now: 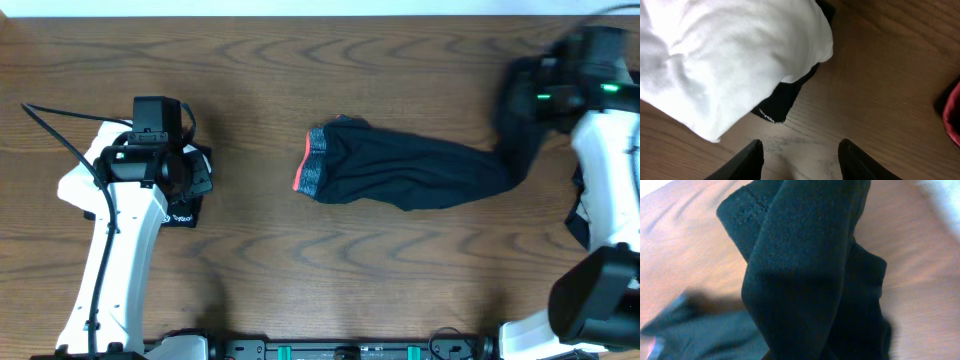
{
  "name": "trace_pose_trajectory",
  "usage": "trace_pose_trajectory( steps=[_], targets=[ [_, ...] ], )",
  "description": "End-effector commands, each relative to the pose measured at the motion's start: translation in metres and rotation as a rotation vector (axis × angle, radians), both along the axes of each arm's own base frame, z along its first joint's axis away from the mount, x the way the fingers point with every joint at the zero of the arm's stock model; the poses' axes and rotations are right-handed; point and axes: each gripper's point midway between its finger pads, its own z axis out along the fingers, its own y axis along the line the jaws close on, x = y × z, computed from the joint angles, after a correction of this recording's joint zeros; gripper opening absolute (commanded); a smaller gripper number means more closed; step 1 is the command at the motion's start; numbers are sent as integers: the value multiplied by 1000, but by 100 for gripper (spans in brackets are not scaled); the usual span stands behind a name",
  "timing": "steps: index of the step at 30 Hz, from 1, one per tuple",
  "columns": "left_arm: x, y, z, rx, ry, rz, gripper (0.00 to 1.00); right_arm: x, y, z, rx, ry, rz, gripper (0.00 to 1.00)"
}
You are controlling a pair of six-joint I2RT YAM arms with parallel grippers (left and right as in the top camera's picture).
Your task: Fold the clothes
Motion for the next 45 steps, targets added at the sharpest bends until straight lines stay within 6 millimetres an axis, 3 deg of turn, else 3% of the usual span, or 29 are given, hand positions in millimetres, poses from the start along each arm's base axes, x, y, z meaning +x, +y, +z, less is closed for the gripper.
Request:
trace_pose_trajectory(
  steps=[1,4,8,9,10,11,13,17,21,23,26,29,32,36,41,45],
  targets=[
    [3,1,9,2,-26,-9,51,-6,80,-1,39,8,207,1],
    [3,1,9,2,-26,-8,51,-19,145,-3,39,11,360,1],
    [3,1,9,2,-26,-9,51,-44,216,-13,37,33,530,6],
    [4,1,9,2,-27,-9,51,-50,229,-16,33,37,563,17],
    [4,1,9,2,-27,-8,51,-55,241,-22,7,46,591,36],
    [4,1,9,2,-27,-9,52,-57,246,-27,-32,49,598,48],
    [4,1,9,2,-27,-9,52,-58,246,-31,-89,47,577,54],
    [3,1,9,8,-24,-28,52,-47,224,-31,-160,41,496,59],
    [3,1,9,11,-23,-34,52,-39,173,-38,-144,118,349,61],
    [4,1,9,12,-24,-37,54,-36,137,-42,-119,169,266,63],
    [6,1,10,11,-32,-37,61,-36,91,-46,-75,221,167,75],
    [9,-10,9,-51,-44,-60,68,-39,59,-52,15,248,136,79],
    [15,-34,9,-173,-62,-127,72,-46,43,-62,107,269,121,80],
    [26,-62,3,-321,-66,-196,73,-62,26,-90,169,307,76,82],
    [38,-91,-19,-478,-20,-272,73,-76,30,-115,234,324,90,80],
    [52,-128,-39,-637,4,-351,75,-75,31,-117,241,309,94,80]
  ],
)
